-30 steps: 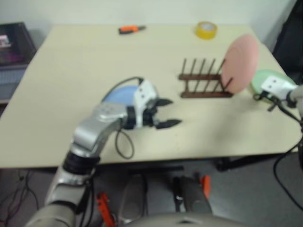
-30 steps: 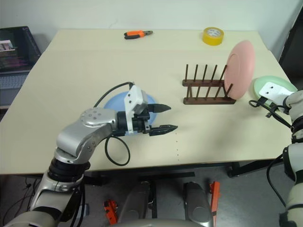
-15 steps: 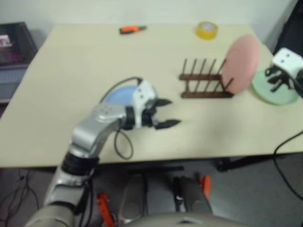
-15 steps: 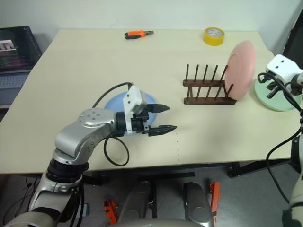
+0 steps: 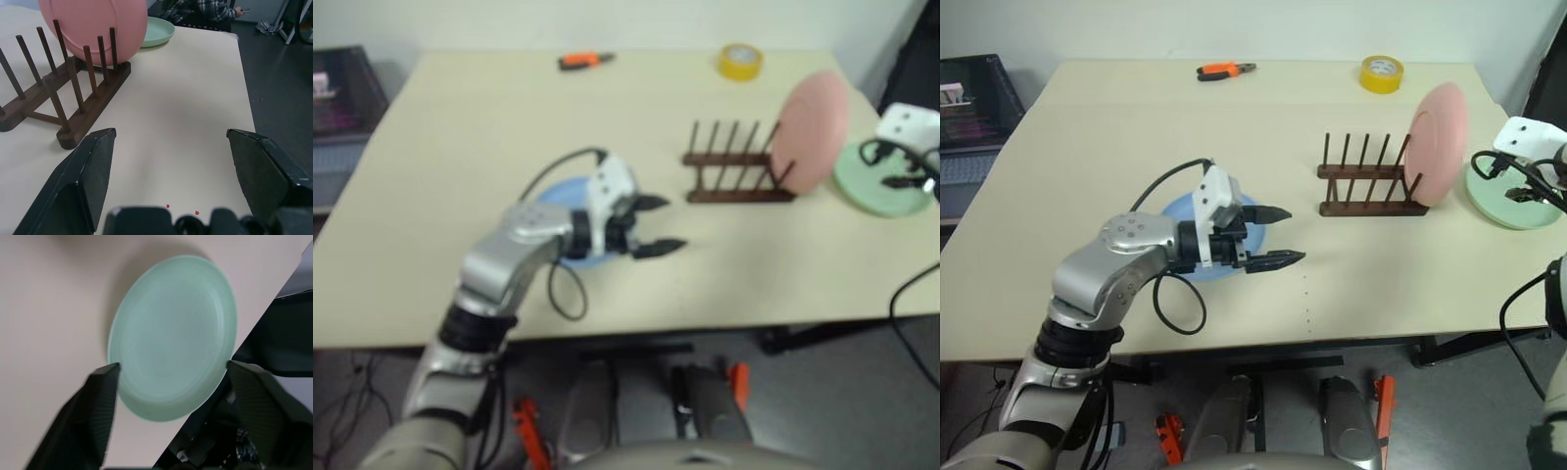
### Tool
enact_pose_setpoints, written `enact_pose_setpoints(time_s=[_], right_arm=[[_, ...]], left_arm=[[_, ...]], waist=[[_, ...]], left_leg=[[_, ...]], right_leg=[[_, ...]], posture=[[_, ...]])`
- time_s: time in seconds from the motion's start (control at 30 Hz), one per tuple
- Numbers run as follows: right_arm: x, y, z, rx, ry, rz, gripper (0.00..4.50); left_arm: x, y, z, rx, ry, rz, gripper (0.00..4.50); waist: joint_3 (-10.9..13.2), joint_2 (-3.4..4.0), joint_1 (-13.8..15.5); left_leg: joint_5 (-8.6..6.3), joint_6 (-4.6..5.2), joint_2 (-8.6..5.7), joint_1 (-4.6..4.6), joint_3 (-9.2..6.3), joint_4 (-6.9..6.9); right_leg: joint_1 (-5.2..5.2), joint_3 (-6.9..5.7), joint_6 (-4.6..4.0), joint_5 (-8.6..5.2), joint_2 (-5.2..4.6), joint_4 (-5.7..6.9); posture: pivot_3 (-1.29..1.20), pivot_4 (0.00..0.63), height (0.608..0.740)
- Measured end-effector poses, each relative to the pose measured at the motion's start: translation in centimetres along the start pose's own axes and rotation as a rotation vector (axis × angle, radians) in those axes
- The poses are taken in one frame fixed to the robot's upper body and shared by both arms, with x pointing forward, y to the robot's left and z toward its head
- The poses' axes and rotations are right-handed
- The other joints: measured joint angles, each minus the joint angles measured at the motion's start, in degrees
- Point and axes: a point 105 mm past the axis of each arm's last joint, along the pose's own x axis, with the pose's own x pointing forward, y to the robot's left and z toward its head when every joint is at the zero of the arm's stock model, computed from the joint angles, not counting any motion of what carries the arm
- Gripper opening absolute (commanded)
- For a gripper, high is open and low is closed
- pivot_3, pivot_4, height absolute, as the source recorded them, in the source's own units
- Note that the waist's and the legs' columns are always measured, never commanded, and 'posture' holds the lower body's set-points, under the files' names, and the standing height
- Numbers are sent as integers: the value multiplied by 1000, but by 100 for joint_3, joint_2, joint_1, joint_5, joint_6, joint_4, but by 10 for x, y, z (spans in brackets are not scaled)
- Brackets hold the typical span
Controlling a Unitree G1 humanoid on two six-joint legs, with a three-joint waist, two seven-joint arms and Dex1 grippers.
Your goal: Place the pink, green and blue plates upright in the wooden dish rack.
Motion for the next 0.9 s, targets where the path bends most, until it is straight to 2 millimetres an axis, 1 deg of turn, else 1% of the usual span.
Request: enact_pose_setpoints(time_s=[0.17,0.47,0.63,0.83,0.9], right_arm=[[10,16,8,-18,-7,86,4473],[18,25,11,-3,7,116,4473],[21,27,9,18,25,103,4473],[31,36,0,32,68,103,4473],[33,39,1,40,68,109,4473]], left_arm=[[3,0,4,9,-19,-7,3998],[6,-2,4,8,-23,-11,3998],[8,-3,4,5,-25,-17,3998],[8,-3,1,-7,-25,-2,3998],[8,-3,0,-10,-24,0,3998]], waist=[[0,0,-39],[0,1,-90],[0,1,-93],[0,1,-95],[0,1,-96]], left_leg=[[1,0,0,1,-1,2],[1,0,-1,1,-1,2],[1,0,-1,1,0,2],[1,1,-2,2,0,2],[1,1,-3,2,1,2]], right_leg=[[0,0,1,1,1,6],[1,1,1,1,1,7],[1,1,1,1,1,7],[1,3,1,1,1,7],[1,3,2,2,1,8]], posture=[[0,150,740],[0,150,740],[0,150,740],[0,150,740],[0,150,740]])
